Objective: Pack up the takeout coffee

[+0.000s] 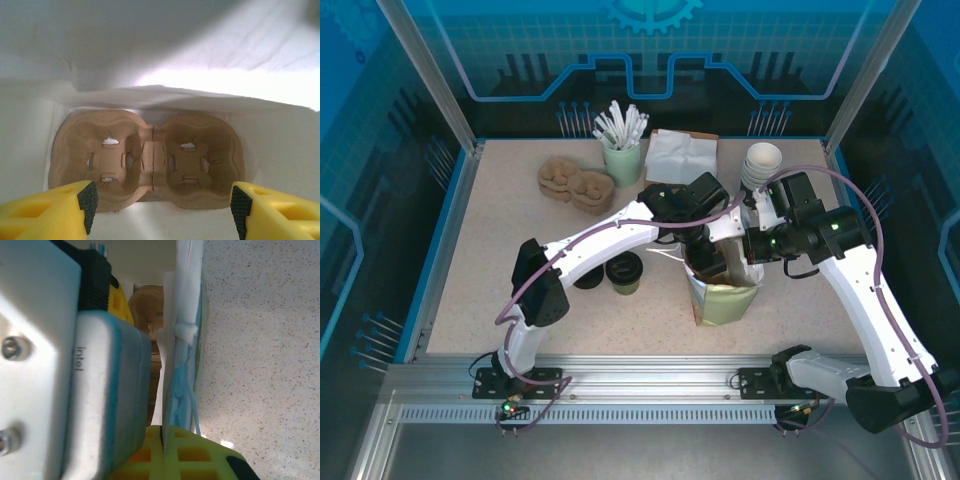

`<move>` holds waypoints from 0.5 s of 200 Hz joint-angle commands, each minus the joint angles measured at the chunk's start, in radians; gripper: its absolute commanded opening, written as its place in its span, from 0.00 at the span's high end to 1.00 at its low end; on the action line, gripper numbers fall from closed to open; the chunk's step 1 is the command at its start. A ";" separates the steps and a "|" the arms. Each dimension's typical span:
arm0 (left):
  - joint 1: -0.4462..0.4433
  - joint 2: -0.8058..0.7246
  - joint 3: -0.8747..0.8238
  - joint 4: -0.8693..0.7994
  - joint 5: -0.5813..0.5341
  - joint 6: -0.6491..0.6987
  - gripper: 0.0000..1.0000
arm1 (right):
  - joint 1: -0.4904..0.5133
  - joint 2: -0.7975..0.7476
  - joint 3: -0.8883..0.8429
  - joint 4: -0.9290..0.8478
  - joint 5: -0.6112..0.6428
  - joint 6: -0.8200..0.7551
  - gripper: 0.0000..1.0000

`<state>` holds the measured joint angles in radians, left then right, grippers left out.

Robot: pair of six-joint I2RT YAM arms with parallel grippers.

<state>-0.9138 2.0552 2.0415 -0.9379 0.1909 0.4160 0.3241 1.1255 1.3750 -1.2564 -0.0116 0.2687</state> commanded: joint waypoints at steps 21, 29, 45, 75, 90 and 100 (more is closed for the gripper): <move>-0.008 -0.122 0.041 -0.007 0.031 -0.044 0.25 | -0.021 -0.012 0.002 0.018 -0.030 0.013 1.00; -0.008 -0.136 0.040 -0.002 0.031 -0.052 0.24 | -0.022 -0.012 0.002 0.019 -0.034 0.016 1.00; -0.008 -0.164 0.040 0.010 0.029 -0.067 0.23 | -0.030 -0.013 0.002 0.020 -0.048 0.021 1.00; -0.008 -0.221 0.035 0.031 0.021 -0.096 0.20 | -0.051 -0.008 0.004 0.020 -0.104 0.024 0.97; -0.008 -0.243 0.039 0.031 0.014 -0.110 0.19 | -0.068 -0.006 0.014 0.013 -0.143 0.023 0.87; -0.008 -0.259 0.046 0.035 0.006 -0.126 0.18 | -0.079 -0.007 0.021 0.009 -0.160 0.023 0.79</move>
<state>-0.9138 1.8545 2.0441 -0.9257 0.1978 0.3389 0.2741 1.1248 1.3750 -1.2507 -0.0937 0.2863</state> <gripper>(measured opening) 0.812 0.136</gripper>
